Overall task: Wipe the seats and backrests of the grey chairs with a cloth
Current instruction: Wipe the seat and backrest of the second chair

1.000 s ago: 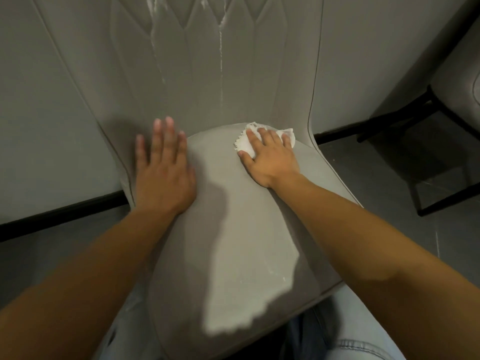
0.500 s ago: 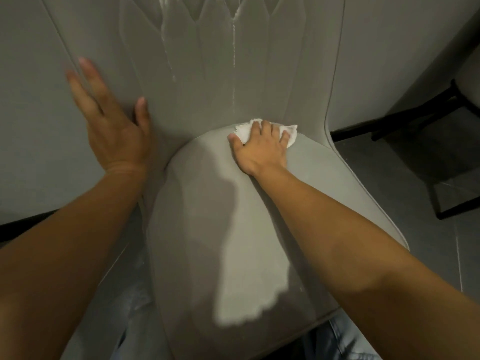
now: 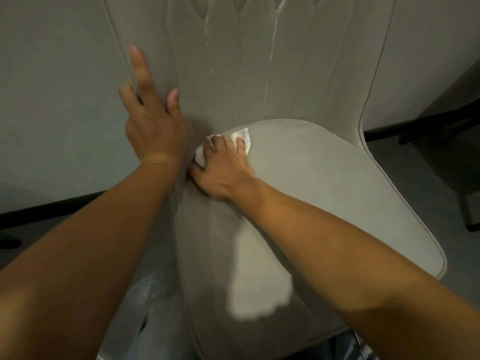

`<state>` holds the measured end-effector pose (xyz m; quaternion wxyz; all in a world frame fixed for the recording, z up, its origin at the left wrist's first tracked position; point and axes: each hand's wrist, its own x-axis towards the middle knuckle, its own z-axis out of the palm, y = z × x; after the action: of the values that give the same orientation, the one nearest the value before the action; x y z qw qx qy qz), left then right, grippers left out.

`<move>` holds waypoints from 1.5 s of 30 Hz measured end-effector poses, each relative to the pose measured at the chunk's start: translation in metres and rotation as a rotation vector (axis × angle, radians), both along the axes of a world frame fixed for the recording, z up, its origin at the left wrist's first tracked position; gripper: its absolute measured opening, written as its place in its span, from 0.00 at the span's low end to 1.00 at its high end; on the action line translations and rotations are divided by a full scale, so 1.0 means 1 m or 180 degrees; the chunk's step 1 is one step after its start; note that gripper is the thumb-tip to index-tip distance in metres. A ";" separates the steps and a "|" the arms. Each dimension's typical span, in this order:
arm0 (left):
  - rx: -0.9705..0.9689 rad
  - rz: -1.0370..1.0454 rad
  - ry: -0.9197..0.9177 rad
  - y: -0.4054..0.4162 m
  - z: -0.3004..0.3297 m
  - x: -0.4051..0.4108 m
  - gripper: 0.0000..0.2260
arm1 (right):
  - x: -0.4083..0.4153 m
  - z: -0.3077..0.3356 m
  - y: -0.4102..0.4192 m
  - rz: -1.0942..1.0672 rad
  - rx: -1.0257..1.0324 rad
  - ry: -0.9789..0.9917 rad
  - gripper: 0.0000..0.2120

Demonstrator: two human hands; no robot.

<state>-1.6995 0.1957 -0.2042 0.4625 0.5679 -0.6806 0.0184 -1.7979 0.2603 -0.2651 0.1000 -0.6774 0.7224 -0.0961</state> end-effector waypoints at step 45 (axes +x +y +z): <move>0.0187 0.0567 0.0882 -0.047 0.086 -0.009 0.31 | -0.071 0.106 -0.020 -0.1990 -0.2540 -0.4409 0.16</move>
<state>-1.7080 0.1488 -0.1185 0.5316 0.6364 -0.5576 -0.0391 -1.8688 0.2401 -0.1595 0.2417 -0.2202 0.5642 -0.7581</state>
